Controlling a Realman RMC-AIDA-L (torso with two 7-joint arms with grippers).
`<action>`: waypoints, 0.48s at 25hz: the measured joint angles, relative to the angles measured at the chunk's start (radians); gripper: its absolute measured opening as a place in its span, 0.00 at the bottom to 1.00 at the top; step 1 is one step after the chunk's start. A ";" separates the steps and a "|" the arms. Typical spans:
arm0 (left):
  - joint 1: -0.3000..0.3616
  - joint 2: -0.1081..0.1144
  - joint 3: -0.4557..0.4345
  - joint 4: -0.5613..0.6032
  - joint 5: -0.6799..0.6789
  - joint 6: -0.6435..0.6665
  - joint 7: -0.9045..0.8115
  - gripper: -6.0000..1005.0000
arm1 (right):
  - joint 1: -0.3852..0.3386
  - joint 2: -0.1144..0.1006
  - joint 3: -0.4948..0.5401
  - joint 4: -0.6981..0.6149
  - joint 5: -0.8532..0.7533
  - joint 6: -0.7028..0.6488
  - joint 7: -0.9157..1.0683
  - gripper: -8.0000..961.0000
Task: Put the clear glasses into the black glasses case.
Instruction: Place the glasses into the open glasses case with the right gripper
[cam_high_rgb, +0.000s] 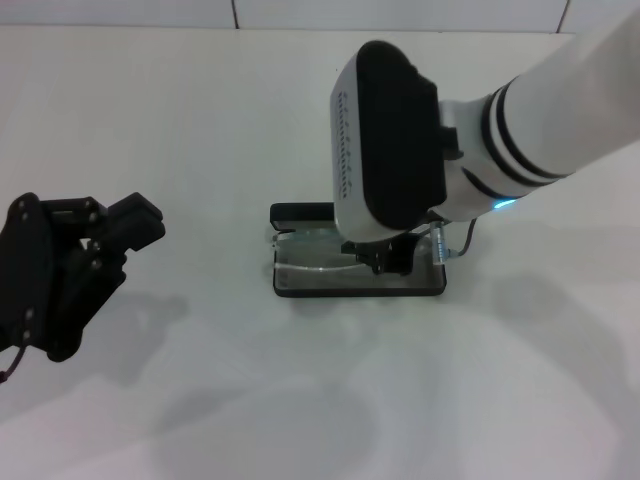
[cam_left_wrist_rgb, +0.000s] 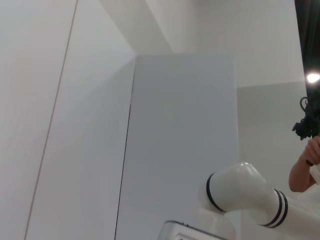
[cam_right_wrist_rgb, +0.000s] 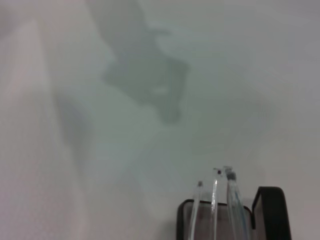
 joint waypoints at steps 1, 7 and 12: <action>-0.002 0.000 0.000 0.002 0.000 0.000 0.000 0.06 | -0.002 0.000 -0.016 0.003 -0.016 0.018 0.007 0.18; -0.014 -0.008 -0.025 0.002 0.004 0.000 -0.008 0.06 | -0.010 0.000 -0.092 0.038 -0.074 0.098 0.031 0.18; -0.014 -0.009 -0.025 0.000 0.004 0.000 -0.007 0.06 | -0.012 0.000 -0.123 0.066 -0.087 0.155 0.028 0.19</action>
